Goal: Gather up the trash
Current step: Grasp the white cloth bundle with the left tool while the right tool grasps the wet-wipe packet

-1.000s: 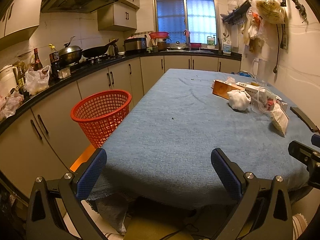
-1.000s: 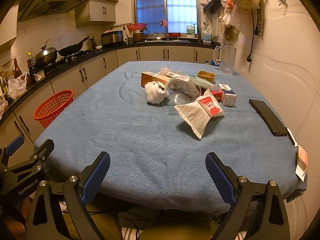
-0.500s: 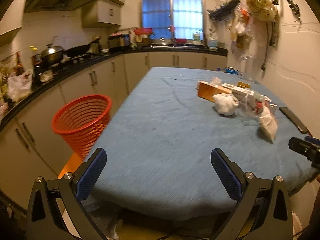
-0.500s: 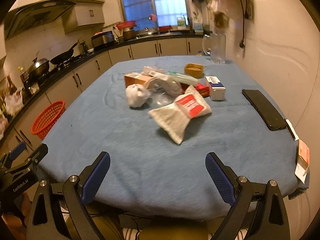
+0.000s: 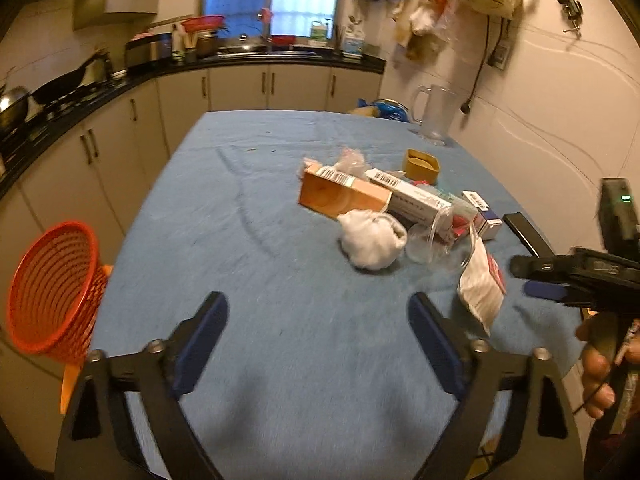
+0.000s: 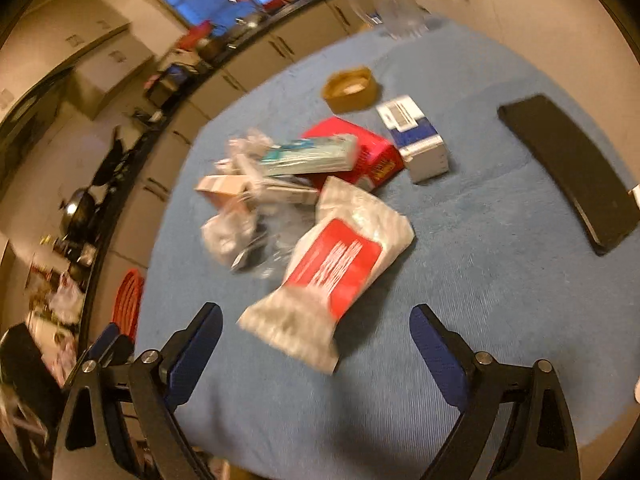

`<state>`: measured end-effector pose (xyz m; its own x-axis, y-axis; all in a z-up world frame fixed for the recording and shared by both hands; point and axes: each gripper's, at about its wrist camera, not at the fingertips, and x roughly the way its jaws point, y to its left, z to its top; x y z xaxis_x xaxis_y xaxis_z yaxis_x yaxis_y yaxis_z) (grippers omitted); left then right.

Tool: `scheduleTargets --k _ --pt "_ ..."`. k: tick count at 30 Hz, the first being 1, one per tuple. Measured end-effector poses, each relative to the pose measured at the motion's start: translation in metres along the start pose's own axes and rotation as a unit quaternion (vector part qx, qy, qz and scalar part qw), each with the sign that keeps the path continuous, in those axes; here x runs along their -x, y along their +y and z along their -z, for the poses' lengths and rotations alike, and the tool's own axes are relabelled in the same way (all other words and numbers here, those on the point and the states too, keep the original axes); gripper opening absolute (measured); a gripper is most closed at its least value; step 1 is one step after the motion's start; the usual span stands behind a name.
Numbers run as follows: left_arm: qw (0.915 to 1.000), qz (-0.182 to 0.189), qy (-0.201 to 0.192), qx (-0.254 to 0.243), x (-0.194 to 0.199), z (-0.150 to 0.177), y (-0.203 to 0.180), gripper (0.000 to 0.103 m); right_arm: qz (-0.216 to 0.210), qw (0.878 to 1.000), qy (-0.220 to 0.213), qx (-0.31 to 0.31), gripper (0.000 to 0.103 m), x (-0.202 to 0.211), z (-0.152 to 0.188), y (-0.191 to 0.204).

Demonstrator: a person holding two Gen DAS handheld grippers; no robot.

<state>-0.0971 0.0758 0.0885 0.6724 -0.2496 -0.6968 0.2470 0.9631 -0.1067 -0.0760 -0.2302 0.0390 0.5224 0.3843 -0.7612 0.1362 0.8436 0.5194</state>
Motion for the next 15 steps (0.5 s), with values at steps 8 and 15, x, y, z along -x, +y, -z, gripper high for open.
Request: scheduleTargets --k 8,15 --pt "0.9964 0.048 0.053 0.044 -0.048 -0.036 0.014 0.062 0.02 0.999 0.033 -0.007 0.072 -0.04 -0.016 0.008" --pt "0.9895 0.086 0.089 0.076 -0.085 -0.052 0.014 0.066 0.006 0.999 0.017 0.027 0.04 -0.034 -0.01 0.005"
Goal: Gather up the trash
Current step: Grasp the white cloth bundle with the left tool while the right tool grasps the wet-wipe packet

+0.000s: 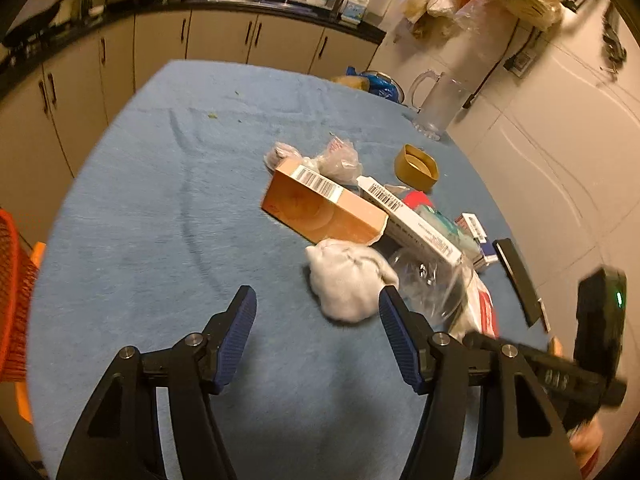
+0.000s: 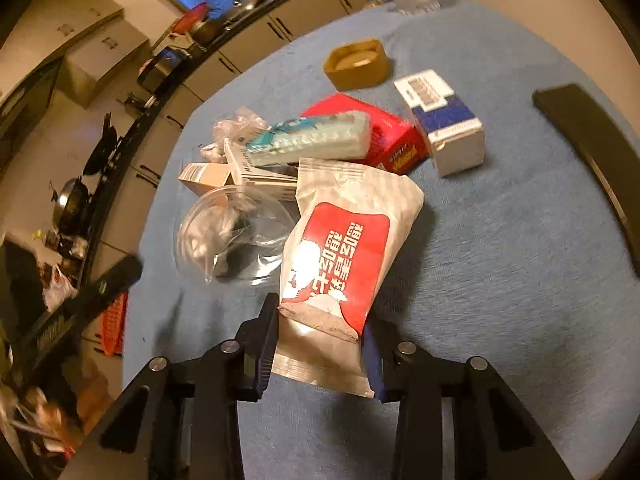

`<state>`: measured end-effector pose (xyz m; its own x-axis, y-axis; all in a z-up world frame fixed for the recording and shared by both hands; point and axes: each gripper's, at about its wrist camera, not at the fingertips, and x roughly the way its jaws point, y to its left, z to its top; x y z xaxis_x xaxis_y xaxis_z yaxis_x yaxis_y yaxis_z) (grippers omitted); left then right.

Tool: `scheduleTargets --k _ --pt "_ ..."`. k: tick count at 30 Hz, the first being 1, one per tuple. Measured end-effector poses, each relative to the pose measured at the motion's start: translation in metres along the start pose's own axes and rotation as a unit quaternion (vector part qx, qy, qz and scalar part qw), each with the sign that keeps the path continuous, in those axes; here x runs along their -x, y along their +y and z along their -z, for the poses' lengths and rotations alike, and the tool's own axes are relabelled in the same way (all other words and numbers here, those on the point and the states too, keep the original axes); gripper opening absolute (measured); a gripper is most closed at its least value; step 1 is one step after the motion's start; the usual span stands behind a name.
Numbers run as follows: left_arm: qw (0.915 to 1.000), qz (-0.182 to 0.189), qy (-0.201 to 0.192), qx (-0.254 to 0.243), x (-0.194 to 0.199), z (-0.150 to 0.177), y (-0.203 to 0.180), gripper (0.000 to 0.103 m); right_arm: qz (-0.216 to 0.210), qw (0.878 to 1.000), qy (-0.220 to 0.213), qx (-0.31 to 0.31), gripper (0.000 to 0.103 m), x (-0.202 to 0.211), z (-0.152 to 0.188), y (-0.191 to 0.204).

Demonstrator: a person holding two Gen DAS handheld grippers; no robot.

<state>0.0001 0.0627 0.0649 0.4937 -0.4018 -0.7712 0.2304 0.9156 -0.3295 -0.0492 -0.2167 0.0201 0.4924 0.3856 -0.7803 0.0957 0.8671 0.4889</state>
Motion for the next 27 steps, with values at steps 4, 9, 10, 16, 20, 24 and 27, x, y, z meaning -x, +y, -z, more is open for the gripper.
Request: scheduleTargets --k 4,9,10,16,20,24,27 --pt "0.9998 0.003 0.016 0.011 -0.021 -0.007 -0.004 0.066 0.013 1.0 -0.017 0.015 0.04 0.008 0.004 -0.004" --pt "0.9992 0.009 0.037 0.01 -0.047 -0.014 -0.016 0.066 0.025 0.998 -0.045 0.02 0.04 0.022 0.004 -0.01" --pt "0.9992 0.008 0.039 0.007 -0.051 -0.015 -0.018 0.066 0.027 0.998 -0.05 0.02 0.04 0.025 0.004 -0.011" --pt "0.9989 0.015 0.044 -0.004 -0.067 -0.017 -0.025 0.048 0.022 0.998 -0.064 0.02 0.04 0.031 0.007 -0.016" --pt "0.9992 0.015 0.031 -0.018 -0.062 -0.013 -0.029 0.035 0.004 0.997 -0.076 0.027 0.04 0.036 0.008 -0.011" --pt "0.9995 0.022 0.007 -0.022 -0.039 -0.005 -0.022 0.035 0.0 0.994 -0.096 0.047 0.04 0.044 0.008 0.001" --pt "0.9991 0.018 -0.024 -0.028 -0.013 0.001 -0.018 0.035 0.002 0.992 -0.109 0.066 0.04 0.048 0.009 0.013"
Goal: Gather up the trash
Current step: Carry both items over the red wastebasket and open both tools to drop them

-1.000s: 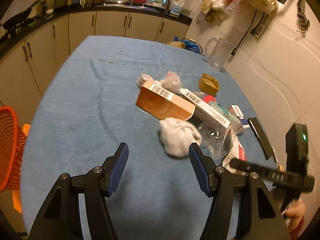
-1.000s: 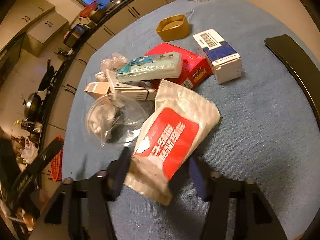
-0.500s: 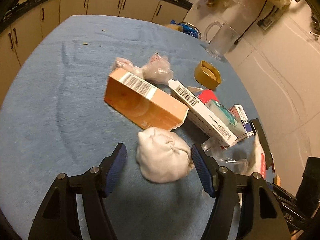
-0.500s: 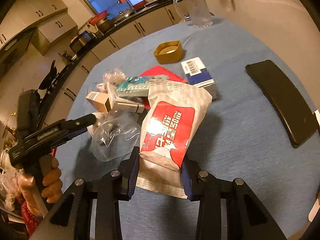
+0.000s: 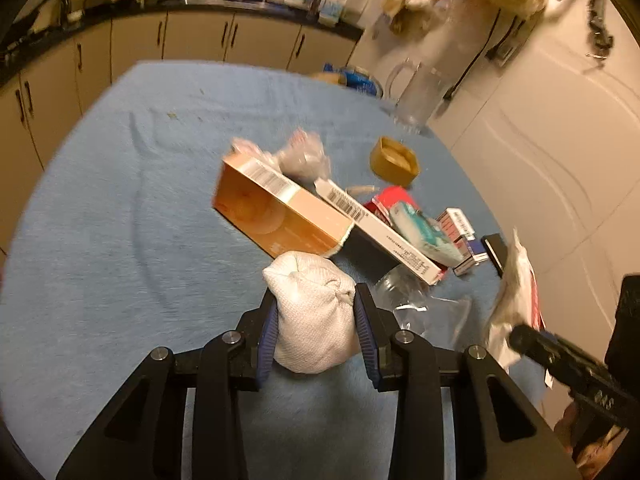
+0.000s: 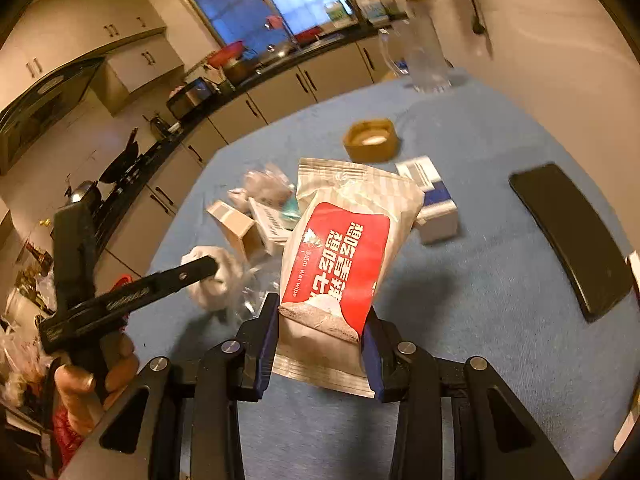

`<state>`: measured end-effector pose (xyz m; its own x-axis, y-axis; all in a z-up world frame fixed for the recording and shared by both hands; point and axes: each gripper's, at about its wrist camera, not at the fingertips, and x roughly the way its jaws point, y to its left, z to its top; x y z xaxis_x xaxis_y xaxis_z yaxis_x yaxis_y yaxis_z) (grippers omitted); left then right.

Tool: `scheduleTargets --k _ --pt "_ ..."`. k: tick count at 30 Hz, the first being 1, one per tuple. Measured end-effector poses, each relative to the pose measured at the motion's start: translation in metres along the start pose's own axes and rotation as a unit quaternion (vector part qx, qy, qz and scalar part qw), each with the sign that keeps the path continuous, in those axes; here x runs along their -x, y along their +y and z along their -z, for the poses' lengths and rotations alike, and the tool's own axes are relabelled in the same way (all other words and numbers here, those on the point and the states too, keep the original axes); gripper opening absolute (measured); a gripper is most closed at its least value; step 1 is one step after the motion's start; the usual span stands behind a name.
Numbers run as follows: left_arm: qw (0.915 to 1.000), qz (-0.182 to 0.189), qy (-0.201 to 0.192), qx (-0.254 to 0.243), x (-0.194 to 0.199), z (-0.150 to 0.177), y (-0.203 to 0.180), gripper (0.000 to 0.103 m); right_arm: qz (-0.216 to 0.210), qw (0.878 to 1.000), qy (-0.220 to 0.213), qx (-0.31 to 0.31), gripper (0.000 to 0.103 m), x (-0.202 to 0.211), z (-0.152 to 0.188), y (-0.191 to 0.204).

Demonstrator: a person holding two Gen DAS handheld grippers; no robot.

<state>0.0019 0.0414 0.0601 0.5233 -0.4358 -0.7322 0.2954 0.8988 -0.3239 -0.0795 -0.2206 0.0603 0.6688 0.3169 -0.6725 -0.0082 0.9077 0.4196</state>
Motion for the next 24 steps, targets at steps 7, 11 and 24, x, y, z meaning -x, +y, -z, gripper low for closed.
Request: scheduleTargets --k 7,11,24 --pt "0.9968 -0.031 -0.074 0.004 0.061 0.01 0.02 0.035 -0.019 0.999 -0.004 0.044 0.04 -0.002 0.002 0.041" --pt "0.9936 -0.057 -0.098 0.006 0.087 0.016 0.038 0.035 -0.035 0.997 0.011 0.073 0.04 -0.013 0.004 0.069" --pt "0.9732 -0.148 -0.16 0.073 0.185 0.043 0.143 0.035 -0.112 0.976 0.076 0.168 0.041 -0.059 0.016 0.179"
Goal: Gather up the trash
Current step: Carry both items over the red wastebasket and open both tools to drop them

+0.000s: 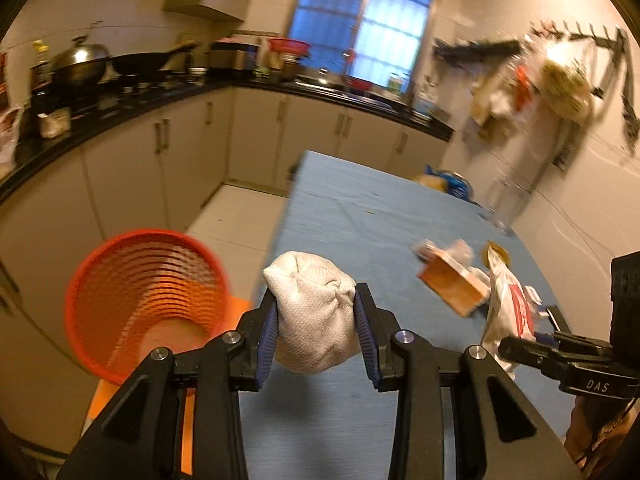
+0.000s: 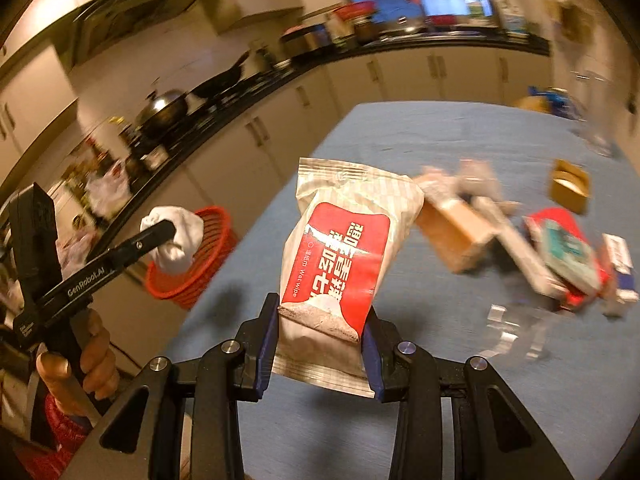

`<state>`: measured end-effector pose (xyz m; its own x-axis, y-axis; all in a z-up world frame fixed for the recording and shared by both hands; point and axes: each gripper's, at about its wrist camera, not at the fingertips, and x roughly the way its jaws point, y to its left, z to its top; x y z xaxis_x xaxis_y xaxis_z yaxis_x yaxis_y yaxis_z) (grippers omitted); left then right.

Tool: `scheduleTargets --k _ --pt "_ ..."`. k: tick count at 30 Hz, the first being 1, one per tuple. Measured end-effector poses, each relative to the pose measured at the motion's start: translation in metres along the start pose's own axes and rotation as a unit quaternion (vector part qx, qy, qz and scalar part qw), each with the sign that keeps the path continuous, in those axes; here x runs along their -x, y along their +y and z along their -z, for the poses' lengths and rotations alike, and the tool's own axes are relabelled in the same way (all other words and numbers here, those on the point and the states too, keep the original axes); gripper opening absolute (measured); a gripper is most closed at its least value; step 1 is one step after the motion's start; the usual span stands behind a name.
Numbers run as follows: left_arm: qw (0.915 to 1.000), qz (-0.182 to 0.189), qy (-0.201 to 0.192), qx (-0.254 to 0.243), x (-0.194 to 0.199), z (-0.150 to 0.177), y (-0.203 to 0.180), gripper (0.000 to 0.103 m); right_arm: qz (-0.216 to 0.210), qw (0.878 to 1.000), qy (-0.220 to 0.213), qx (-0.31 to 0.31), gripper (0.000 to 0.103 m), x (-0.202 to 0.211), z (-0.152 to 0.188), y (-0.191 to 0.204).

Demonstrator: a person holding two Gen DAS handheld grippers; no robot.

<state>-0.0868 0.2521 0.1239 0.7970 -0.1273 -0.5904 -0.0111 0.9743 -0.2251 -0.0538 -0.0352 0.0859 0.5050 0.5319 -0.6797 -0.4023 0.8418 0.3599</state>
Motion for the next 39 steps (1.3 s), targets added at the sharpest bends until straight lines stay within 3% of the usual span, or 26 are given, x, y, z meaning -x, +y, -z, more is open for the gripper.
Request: scheduleTargets --k 7,20,29,39 --pt "0.9983 -0.049 -0.006 0.03 0.01 -0.007 0.059 0.035 -0.046 0.997 0.038 0.04 0.041 -0.047 -0.019 0.053" --pt "0.9932 -0.097 0.03 0.056 -0.015 0.011 0.142 0.035 -0.107 0.987 0.084 0.083 0.041 -0.137 -0.058 0.134" --pt "0.9909 -0.104 0.055 0.066 -0.035 0.021 0.17 0.036 -0.159 0.978 0.125 0.05 0.041 -0.207 -0.079 0.165" --pt "0.9889 -0.119 0.056 0.068 -0.05 0.031 0.178 0.036 -0.152 0.978 0.137 0.037 0.043 -0.241 -0.071 0.164"
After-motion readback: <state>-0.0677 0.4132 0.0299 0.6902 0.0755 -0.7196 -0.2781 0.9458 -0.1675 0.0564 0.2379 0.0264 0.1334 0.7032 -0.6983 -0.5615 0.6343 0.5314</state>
